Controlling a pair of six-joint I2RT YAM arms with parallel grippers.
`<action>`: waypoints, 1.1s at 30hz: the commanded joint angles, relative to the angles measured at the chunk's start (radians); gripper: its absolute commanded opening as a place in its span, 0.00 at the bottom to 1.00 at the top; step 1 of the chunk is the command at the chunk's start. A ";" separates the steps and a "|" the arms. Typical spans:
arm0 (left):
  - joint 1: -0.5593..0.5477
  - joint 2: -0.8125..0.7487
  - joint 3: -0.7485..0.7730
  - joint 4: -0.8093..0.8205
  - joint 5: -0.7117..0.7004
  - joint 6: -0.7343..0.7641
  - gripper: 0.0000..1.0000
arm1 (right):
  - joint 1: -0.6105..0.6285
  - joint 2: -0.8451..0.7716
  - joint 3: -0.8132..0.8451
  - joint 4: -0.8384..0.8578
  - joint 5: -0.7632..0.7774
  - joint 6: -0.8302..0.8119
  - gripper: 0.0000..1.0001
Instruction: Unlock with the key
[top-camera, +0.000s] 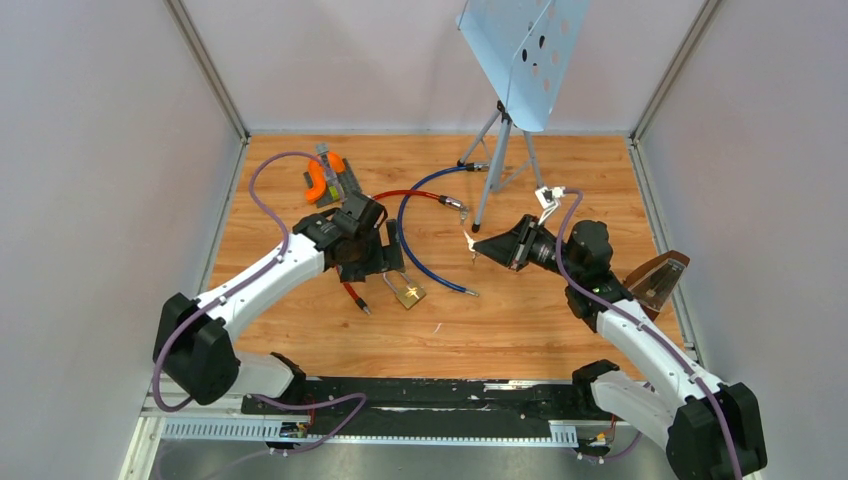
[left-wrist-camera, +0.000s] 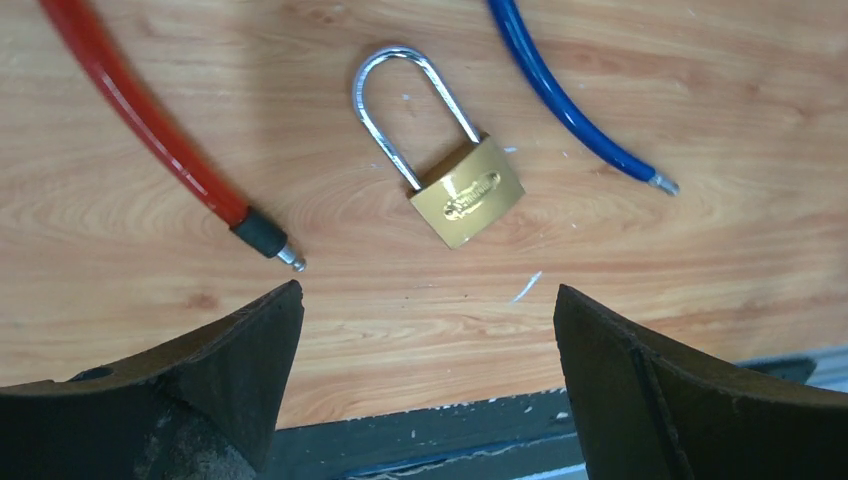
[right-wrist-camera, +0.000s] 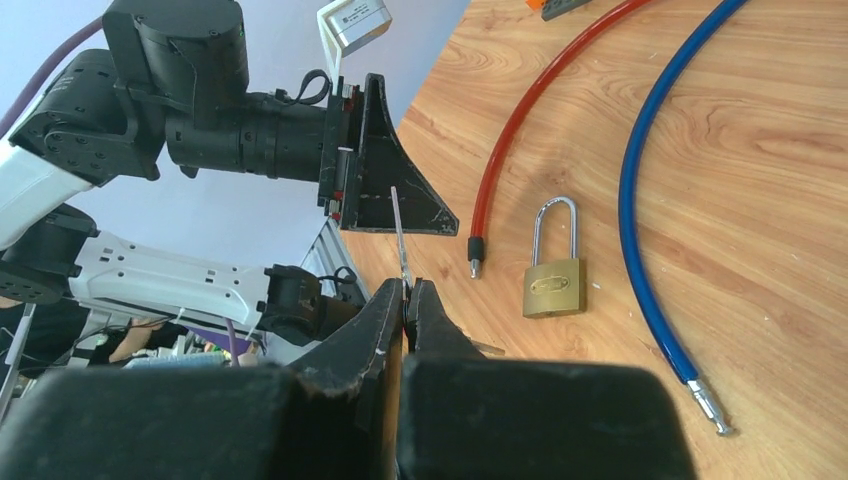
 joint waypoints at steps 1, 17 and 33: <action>-0.001 0.022 0.018 -0.075 -0.163 -0.205 1.00 | -0.007 -0.021 -0.003 -0.003 0.015 -0.028 0.00; -0.069 0.444 0.229 -0.124 -0.081 -0.494 1.00 | -0.020 -0.031 -0.021 -0.020 -0.004 -0.047 0.00; -0.082 0.572 0.210 -0.104 -0.018 -0.582 0.76 | -0.048 -0.011 -0.045 0.026 -0.049 -0.035 0.00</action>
